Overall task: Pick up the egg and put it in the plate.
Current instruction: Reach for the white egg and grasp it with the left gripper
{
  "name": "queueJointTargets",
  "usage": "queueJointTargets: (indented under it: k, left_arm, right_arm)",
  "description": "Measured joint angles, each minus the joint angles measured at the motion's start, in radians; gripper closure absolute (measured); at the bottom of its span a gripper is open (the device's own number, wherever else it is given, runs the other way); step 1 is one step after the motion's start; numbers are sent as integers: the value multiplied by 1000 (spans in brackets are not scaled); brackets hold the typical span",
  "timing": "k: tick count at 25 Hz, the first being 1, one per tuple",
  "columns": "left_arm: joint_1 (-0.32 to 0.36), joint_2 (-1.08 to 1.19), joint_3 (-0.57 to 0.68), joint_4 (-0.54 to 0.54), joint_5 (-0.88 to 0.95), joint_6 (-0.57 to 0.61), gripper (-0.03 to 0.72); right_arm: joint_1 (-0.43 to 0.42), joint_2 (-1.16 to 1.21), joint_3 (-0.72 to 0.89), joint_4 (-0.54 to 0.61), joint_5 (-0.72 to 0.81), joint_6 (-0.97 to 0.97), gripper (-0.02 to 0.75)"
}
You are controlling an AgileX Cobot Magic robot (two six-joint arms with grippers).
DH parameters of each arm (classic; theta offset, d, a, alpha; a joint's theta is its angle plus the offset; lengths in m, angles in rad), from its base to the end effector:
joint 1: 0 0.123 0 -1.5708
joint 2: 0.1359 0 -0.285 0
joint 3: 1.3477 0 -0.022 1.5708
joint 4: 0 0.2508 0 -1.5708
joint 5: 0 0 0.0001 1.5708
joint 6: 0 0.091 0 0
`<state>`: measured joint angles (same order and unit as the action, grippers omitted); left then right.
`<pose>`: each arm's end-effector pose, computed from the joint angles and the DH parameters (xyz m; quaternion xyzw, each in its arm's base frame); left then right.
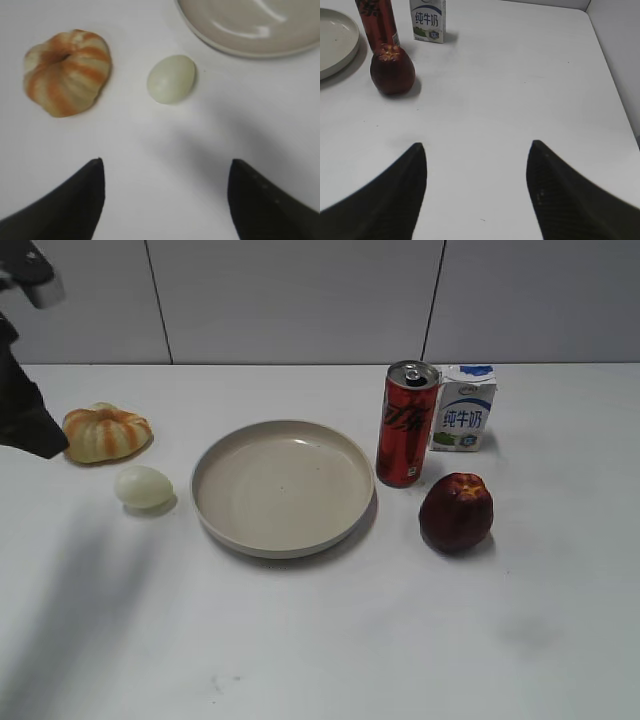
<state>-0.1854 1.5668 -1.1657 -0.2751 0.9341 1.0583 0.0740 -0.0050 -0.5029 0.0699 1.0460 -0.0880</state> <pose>0.3034 -0.0771 0.2653 0.5185 0.8312 -0.0432 0.1958 -0.0058 0.0051 0.2794 -0.0697 0.8439 0.0312 0.5310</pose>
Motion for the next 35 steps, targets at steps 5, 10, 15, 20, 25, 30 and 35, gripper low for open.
queueJointTargets:
  k: [5, 10, 15, 20, 25, 30, 35]
  left_arm:
    - [0, 208, -126, -16, 24, 169, 124]
    - [-3, 324, -175, -18, -2, 273, 125]
    - [-37, 379, -178, -15, -62, 346, 125]
    - [-79, 434, -184, -1, -112, 379, 125]
    - [-81, 504, -188, 8, -123, 379, 137]
    - [-81, 510, -188, 7, -123, 379, 258]
    - [-87, 464, -194, 0, -105, 379, 258]
  right_arm:
    - [0, 0, 0, 0, 0, 0, 259]
    - [0, 0, 0, 0, 0, 0, 259]
    - [0, 0, 0, 0, 0, 0, 259]
    - [0, 0, 0, 0, 0, 0, 259]
    - [0, 0, 0, 0, 0, 0, 259]
    - [0, 0, 0, 0, 0, 0, 259]
    - [0, 0, 0, 0, 0, -2, 259]
